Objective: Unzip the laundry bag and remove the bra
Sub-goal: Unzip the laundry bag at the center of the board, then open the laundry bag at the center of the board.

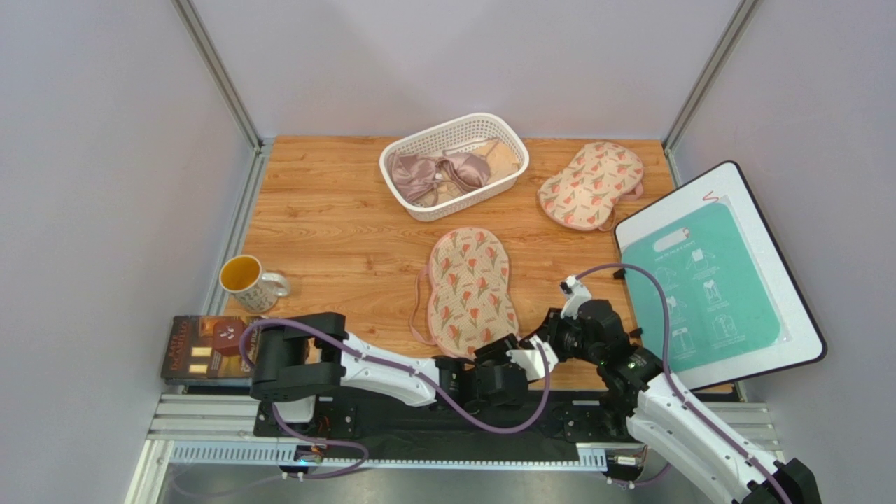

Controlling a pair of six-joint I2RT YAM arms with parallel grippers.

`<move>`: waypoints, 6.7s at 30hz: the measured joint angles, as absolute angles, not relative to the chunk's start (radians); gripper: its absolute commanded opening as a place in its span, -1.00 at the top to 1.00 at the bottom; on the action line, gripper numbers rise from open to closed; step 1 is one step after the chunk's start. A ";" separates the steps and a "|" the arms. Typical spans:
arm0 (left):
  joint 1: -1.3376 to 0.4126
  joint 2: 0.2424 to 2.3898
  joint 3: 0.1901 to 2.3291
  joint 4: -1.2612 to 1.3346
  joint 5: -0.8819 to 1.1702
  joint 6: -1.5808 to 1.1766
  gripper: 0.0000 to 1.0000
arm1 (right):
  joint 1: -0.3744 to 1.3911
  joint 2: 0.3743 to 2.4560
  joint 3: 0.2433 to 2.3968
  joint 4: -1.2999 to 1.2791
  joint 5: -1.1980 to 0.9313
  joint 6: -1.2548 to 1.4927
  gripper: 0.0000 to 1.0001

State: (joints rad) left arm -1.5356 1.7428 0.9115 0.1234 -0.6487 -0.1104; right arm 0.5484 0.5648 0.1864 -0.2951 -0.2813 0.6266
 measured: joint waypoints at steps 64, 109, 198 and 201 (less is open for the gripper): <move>-1.522 1.634 0.864 -0.086 -0.676 -0.415 -0.75 | 0.548 0.570 0.289 -0.416 -0.175 0.570 -0.69; -0.837 0.862 0.334 -0.095 -0.090 -0.750 -0.29 | 0.548 0.517 0.289 -0.431 -0.150 0.571 -0.69; -1.195 2.061 1.475 -0.157 0.093 -0.281 -0.08 | 0.533 0.224 0.515 -0.878 0.175 0.664 -0.67; -1.196 2.067 1.482 -0.170 0.098 -0.269 -0.39 | 0.533 0.224 0.516 -0.890 0.170 0.662 -0.67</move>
State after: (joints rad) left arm -1.1961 2.0670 1.4818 -0.1699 0.0978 -0.2691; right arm 0.5335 0.2245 0.5156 -0.8902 0.1703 0.6617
